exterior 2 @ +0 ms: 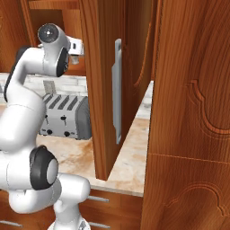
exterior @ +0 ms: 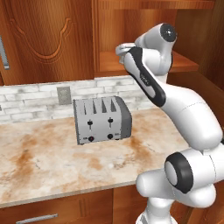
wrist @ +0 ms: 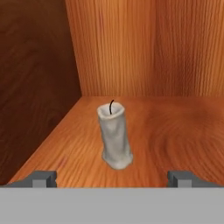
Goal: Get the candle and the beer from the cabinet and move them to the dining counter.
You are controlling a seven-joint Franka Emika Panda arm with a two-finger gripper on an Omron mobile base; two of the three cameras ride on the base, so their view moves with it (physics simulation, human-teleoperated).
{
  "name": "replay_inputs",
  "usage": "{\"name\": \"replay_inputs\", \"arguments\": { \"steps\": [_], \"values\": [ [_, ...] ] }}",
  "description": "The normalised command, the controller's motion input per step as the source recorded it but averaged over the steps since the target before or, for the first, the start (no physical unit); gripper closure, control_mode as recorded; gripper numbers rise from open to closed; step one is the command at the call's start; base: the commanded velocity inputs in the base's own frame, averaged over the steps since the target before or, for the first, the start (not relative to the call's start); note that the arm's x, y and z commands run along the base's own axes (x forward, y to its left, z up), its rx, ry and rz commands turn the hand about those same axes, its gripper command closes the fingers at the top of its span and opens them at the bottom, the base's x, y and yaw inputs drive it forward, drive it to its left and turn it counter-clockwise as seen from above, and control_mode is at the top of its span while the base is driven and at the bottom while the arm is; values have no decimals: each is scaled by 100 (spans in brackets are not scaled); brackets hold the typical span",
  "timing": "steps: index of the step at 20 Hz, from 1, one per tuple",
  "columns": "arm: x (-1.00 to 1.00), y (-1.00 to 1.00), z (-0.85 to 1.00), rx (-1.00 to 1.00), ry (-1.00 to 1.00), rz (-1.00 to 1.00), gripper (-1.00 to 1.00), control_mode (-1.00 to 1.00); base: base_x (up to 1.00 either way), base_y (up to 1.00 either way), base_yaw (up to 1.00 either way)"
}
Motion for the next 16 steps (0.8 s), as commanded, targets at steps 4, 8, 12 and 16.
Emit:
{"name": "replay_inputs", "arguments": {
  "steps": [4,8,12,16],
  "values": [
    [24,0,-7,0,0,0,-100,-100,0,0,0],
    [29,0,-7,0,0,0,-100,-100,0,0,0],
    [32,0,-2,0,0,0,-100,-100,0,0,0],
    [32,0,0,0,0,0,-100,-100,0,0,0]
  ]
}}
